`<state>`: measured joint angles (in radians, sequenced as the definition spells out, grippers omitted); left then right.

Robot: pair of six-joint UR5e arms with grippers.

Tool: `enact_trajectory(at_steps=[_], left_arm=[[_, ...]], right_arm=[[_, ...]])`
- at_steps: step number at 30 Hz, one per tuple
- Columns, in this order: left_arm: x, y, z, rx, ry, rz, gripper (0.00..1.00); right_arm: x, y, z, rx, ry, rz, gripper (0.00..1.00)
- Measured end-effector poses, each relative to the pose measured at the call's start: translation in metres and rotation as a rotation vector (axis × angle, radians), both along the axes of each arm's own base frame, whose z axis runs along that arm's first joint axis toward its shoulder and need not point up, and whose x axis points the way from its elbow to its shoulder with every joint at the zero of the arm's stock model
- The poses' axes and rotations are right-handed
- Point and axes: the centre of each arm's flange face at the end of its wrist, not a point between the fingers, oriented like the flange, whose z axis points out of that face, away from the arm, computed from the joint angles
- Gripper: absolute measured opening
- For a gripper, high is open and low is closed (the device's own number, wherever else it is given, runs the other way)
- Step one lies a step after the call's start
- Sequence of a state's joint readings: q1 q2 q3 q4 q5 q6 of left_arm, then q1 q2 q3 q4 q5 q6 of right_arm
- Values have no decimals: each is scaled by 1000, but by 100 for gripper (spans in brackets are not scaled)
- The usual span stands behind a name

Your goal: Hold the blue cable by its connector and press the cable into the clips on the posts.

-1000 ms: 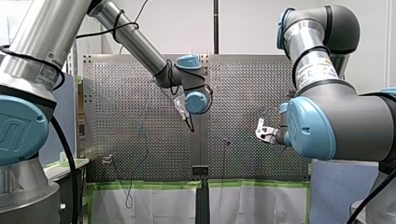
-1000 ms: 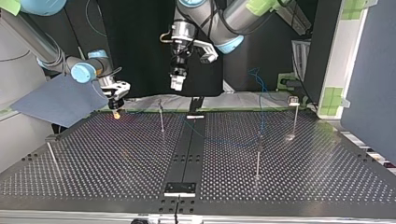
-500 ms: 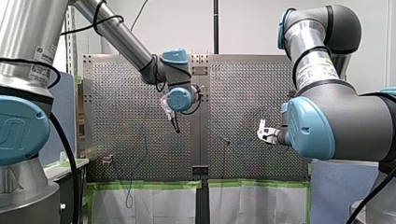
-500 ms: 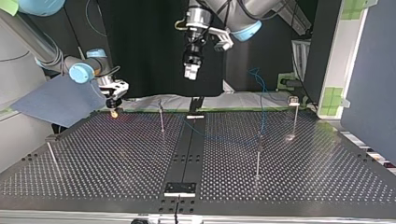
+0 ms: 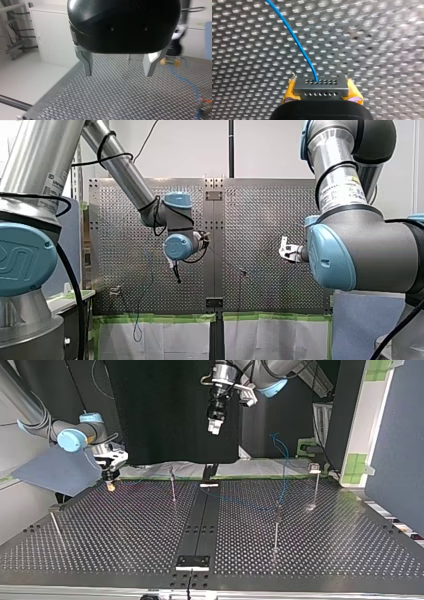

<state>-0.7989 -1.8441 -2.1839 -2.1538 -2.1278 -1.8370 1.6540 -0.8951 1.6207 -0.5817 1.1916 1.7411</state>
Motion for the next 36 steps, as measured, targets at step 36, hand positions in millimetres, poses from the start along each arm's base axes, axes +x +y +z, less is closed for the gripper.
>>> enact_trajectory(at_steps=[36], left_arm=[[-41,51,-81,133,101,-3,100]], right_arm=[[2,3,91,-128,-22,11,0]])
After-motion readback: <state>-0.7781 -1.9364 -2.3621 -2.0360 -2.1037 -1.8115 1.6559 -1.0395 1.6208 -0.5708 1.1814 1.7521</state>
